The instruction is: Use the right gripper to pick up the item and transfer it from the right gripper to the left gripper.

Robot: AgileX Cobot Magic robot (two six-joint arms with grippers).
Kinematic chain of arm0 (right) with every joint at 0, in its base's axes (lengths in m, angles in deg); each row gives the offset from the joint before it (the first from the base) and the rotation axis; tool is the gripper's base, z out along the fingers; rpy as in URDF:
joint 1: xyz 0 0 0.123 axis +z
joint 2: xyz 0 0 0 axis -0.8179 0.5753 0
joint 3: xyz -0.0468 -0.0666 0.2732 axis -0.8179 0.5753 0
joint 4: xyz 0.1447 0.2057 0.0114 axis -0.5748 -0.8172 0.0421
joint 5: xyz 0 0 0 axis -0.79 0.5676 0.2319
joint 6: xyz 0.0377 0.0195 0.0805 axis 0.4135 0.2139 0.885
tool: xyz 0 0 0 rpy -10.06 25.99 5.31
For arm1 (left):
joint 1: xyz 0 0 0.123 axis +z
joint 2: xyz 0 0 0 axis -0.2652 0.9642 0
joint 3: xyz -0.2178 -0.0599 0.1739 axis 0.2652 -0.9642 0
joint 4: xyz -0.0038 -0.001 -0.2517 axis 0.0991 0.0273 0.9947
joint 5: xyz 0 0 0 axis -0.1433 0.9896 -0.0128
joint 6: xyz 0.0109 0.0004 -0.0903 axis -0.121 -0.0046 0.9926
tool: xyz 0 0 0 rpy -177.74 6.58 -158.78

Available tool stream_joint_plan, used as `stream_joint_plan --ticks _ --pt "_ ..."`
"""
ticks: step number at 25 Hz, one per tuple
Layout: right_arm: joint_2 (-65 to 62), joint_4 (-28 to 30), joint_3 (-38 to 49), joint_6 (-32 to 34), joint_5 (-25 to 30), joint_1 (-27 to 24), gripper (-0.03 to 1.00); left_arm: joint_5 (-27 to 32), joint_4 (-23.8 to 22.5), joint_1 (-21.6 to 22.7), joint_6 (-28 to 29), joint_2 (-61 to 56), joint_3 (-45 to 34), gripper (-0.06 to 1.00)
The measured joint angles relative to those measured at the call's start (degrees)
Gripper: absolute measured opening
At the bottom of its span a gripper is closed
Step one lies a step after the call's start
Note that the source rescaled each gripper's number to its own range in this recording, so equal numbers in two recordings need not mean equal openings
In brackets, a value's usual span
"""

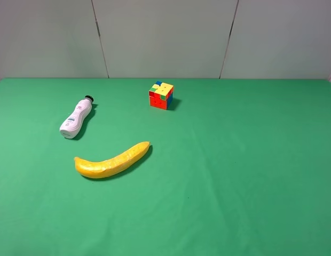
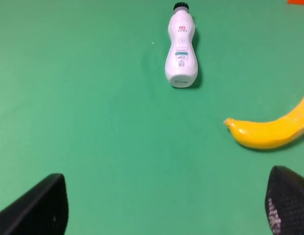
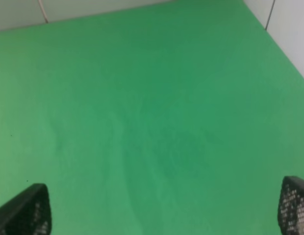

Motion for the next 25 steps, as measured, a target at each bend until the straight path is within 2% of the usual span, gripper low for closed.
stream_joint_plan --ticks 6,11,17,25 --pt "0.0 0.0 0.0 0.0 0.0 0.0 1.0 6.2 5.0 0.0 0.0 -5.7 0.0 0.71" --pt "0.0 0.0 0.0 0.0 0.0 0.0 1.0 7.4 7.6 0.0 0.0 -7.6 -3.0 0.71" --pt "0.0 0.0 0.0 0.0 0.0 0.0 1.0 3.4 7.8 0.0 0.0 -9.2 -9.0 0.71" --pt "0.0 0.0 0.0 0.0 0.0 0.0 1.0 2.0 7.9 0.0 0.0 -9.2 -9.3 0.71"
